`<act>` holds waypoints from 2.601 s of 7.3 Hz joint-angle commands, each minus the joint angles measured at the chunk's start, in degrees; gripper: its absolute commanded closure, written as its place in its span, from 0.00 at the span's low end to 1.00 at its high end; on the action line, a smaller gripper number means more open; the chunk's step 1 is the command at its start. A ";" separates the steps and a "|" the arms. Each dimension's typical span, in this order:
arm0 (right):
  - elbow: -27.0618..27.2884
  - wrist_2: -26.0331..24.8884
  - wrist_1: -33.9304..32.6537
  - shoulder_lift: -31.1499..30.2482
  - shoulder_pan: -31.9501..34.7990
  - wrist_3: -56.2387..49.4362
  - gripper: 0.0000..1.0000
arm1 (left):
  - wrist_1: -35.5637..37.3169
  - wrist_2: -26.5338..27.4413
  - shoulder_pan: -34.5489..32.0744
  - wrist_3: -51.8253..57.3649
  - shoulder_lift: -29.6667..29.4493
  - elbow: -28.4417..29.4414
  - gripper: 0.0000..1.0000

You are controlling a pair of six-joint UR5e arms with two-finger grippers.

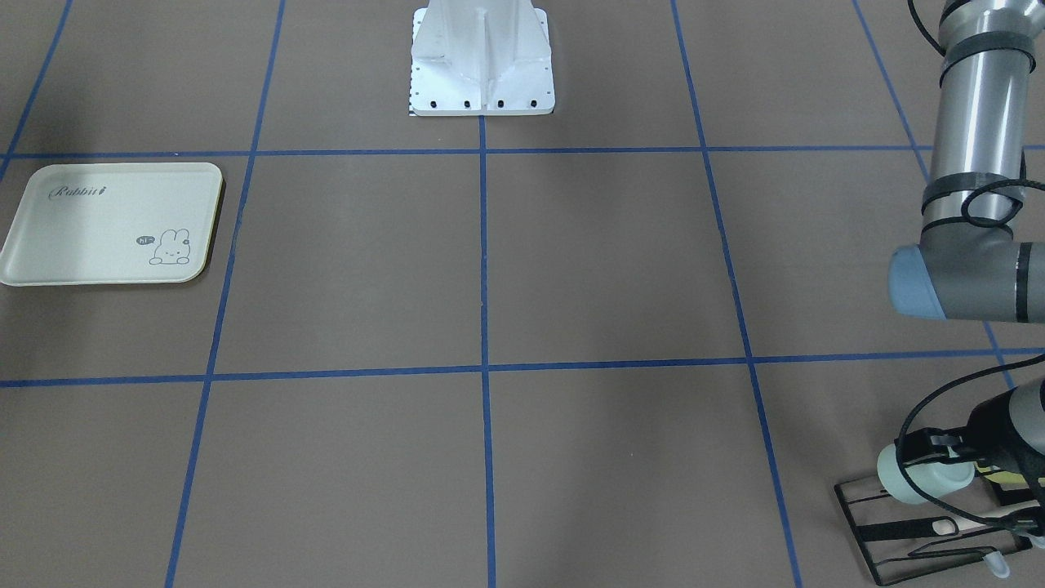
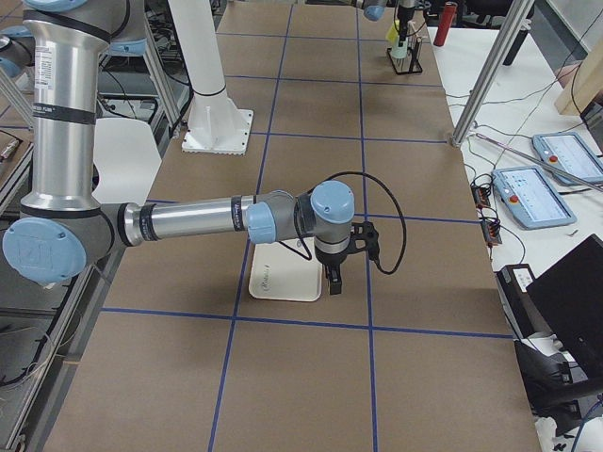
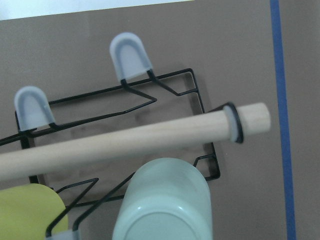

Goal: Left arm grabs green cup and hands to right arm on tray

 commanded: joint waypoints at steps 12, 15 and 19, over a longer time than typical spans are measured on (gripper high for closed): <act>0.13 0.02 0.00 0.61 -0.01 0.06 0.00 | 11.61 -0.83 -7.28 3.60 0.41 -12.61 1.00; 0.22 0.11 1.65 0.70 -0.01 0.15 0.00 | 26.12 -4.87 -7.38 2.14 4.87 -31.21 1.00; 0.56 -0.33 7.29 0.88 -1.49 1.63 0.00 | 25.98 -23.47 -3.02 -28.99 7.09 -46.70 1.00</act>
